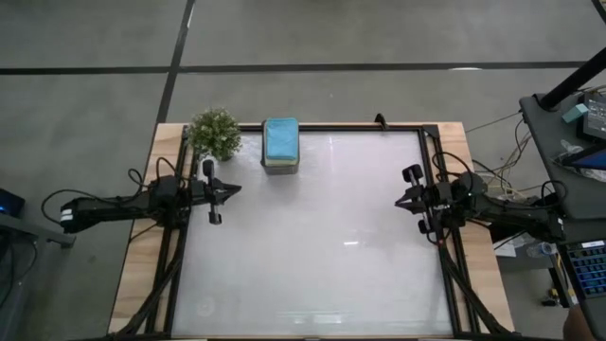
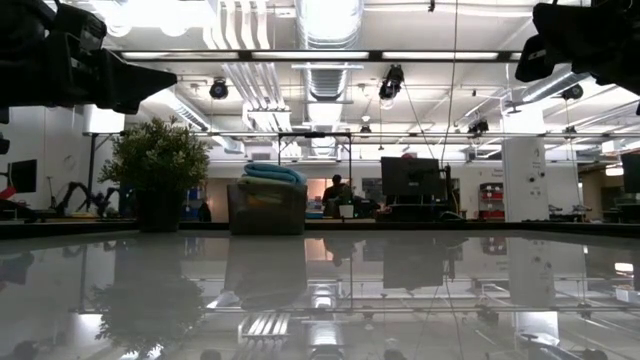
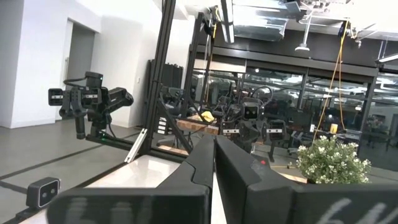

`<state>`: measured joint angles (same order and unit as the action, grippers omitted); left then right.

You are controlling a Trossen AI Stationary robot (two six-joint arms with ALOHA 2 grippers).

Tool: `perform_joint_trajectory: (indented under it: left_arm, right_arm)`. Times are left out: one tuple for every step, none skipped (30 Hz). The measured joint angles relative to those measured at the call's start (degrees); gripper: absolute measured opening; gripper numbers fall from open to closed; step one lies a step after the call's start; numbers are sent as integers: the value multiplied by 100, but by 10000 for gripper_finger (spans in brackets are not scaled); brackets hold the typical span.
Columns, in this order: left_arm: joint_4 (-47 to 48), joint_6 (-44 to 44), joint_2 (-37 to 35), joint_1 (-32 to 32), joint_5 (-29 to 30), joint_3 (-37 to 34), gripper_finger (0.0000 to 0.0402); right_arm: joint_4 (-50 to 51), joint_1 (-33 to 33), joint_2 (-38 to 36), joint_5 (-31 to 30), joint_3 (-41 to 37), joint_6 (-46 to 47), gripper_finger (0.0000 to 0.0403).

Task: Fold microfiber towels
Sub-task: Return to Home Position

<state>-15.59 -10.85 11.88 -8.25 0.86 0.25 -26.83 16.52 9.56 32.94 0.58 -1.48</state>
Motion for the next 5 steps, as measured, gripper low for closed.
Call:
perform_joint_trajectory:
  left_arm:
    - [-3,0,3,0,0,0,0]
    - [1,0,9,1,0,0,0]
    - [4,0,8,0,-1,0,0]
    - [2,0,1,0,0,0,0]
    - [-3,0,-1,0,0,0,0]
  right_arm:
    - [0,1,0,1,0,0,9]
    - [0,1,0,1,0,0,9]
    - [0,-1,0,-1,0,0,9]
    - [0,-1,0,1,0,0,9]
    - [0,1,0,1,0,-1,9]
